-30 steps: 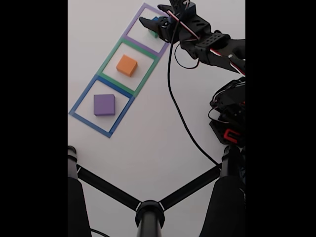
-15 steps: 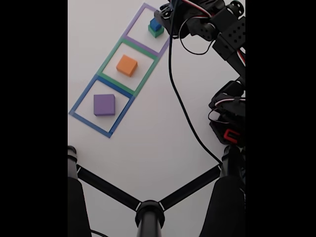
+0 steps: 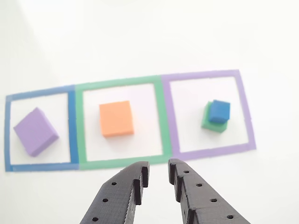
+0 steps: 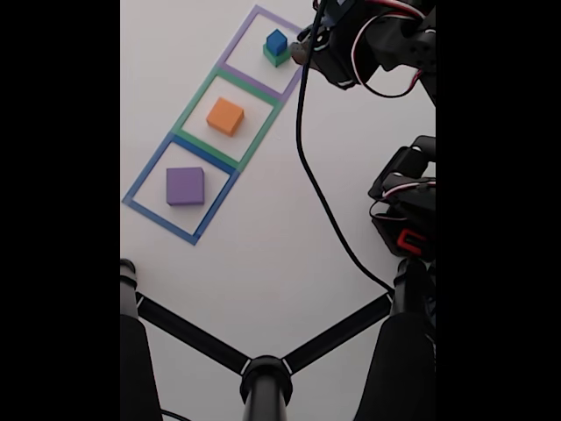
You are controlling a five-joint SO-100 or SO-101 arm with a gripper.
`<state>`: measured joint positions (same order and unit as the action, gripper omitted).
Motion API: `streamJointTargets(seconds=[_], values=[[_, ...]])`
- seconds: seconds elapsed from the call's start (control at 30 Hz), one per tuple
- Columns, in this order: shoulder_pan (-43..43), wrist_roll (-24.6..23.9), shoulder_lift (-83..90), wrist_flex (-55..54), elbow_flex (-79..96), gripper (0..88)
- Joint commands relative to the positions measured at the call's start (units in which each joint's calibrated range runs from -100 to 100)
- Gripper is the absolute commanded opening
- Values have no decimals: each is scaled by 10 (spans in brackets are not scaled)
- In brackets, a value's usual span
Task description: Tower of hanoi
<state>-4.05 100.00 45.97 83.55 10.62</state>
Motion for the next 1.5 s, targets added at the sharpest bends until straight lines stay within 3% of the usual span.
streamJointTargets(seconds=[0.0, 0.33, 0.4, 0.67, 0.9, 1.47], values=[[15, 0, 23, -31, 36, 21], [9, 0, 76, -302, 315, 336], [8, 0, 78, -378, 373, 364], [11, 0, 44, -648, 546, 420], [12, 0, -37, -843, 640, 418], [9, 0, -346, -1249, 711, 414]])
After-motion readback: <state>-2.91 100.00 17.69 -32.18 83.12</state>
